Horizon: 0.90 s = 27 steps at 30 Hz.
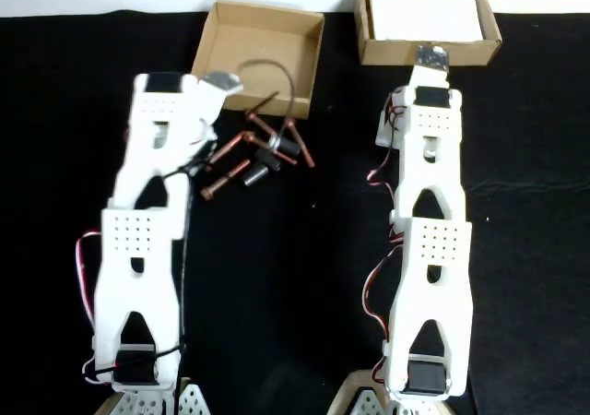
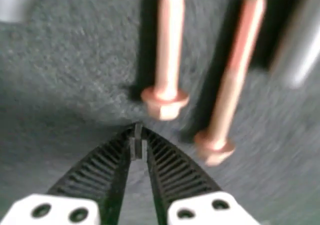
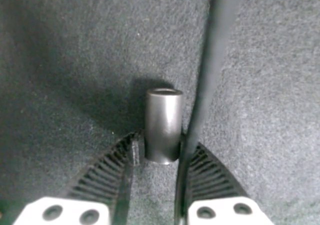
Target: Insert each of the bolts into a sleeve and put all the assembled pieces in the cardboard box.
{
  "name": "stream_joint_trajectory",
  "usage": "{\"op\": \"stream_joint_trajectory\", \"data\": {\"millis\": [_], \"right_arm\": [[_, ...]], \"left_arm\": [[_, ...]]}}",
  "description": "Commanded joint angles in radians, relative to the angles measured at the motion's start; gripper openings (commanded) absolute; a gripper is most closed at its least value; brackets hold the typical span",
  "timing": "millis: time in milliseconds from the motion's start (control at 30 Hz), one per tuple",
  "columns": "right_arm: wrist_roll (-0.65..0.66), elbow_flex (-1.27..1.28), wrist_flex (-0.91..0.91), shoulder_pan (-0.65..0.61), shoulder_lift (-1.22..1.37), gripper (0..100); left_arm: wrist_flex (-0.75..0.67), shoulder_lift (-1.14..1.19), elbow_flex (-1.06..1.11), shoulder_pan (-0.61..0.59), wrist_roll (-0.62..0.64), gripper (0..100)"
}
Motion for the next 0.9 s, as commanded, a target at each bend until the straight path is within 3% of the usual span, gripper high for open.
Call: {"op": "stream_joint_trajectory", "data": {"millis": [0,100,233,400,500,733,867], "right_arm": [[-0.003,-0.018,-0.013,-0.021,0.002,5.5],[-0.003,-0.021,-0.013,-0.021,0.002,5.5],[0.031,-0.022,-0.015,-0.024,0.002,5.5],[0.08,-0.019,-0.015,-0.048,0.002,5.5],[0.087,-0.019,-0.015,-0.05,0.002,5.5],[0.087,-0.022,-0.016,-0.05,0.004,5.5],[0.087,-0.024,-0.016,-0.05,0.004,5.5]], "left_arm": [[0.011,-0.013,-0.019,-0.062,-0.249,1],[0.005,-0.05,-0.019,-0.076,-0.331,1],[-0.008,-0.11,-0.019,-0.076,-0.33,1],[-0.02,-0.159,-0.019,-0.064,-0.193,12],[-0.017,-0.188,-0.019,-0.05,0.015,17],[0.006,-0.222,-0.013,-0.019,0.423,17],[0.009,-0.228,-0.012,0.025,1.065,17]]}}
